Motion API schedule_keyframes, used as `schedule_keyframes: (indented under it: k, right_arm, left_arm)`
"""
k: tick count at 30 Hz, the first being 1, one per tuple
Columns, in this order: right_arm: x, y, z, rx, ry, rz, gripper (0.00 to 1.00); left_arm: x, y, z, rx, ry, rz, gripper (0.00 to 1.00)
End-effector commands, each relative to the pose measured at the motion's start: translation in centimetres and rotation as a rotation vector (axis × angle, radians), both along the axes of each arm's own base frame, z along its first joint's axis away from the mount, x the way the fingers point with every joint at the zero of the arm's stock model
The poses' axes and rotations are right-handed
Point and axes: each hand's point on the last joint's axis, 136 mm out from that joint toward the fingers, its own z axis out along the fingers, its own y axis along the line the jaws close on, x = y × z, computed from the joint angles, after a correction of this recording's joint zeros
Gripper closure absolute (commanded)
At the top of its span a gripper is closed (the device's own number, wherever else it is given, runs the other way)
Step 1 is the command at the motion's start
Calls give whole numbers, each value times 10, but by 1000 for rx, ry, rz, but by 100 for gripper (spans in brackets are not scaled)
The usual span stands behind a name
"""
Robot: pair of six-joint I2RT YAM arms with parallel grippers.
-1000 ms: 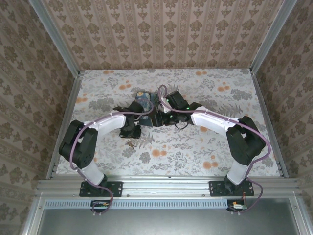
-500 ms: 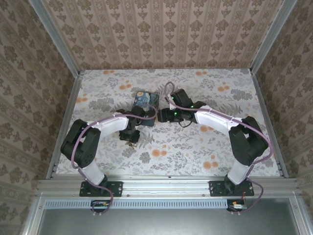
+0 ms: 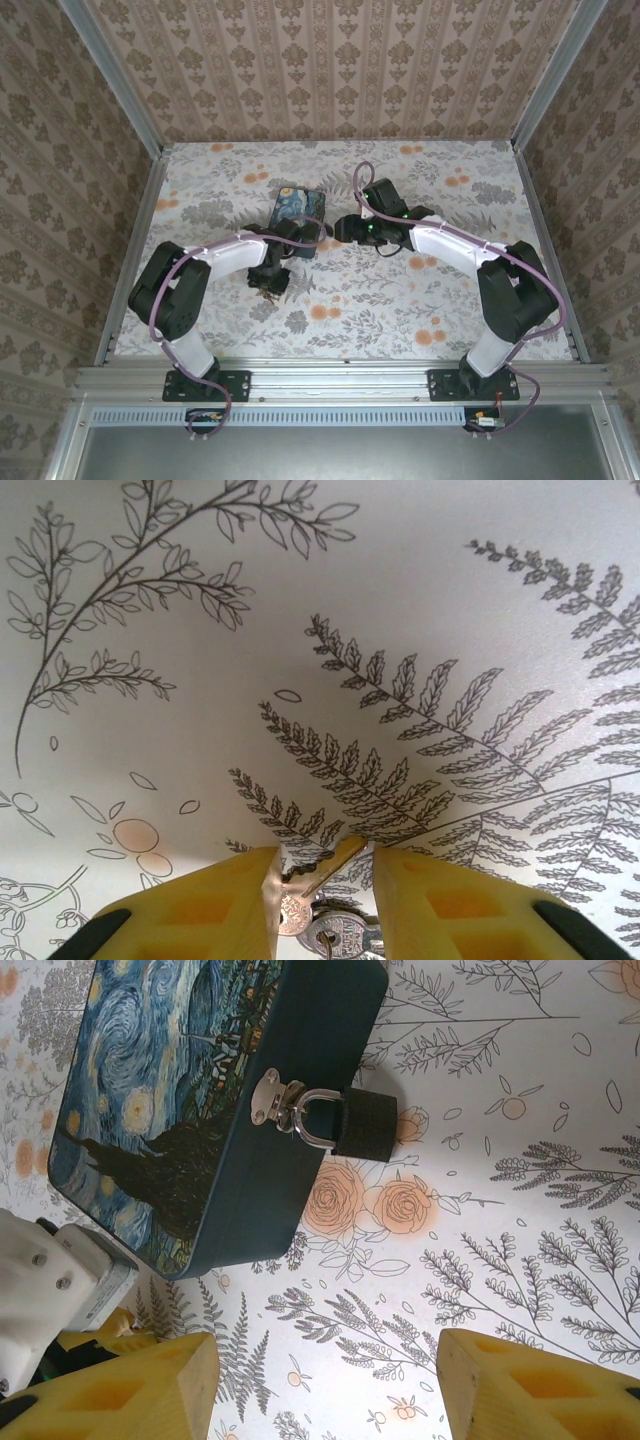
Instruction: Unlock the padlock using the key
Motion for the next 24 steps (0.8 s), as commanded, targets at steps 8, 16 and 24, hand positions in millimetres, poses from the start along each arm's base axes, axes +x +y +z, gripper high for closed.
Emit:
schedule_keyframes:
  k: [8,16,24]
  right_arm:
    - [-4,-15,14,17,-39,-36,40]
    - [-6,-22,12,23,-36,-44,40]
    - [-7,-19,10,39,-25,-42,40]
  left_arm:
    - [-6,22,-19,106,52,52,77]
    - [-3,27,-11,104,36,82,91]
    - [3,28,-1,106,6,115,99]
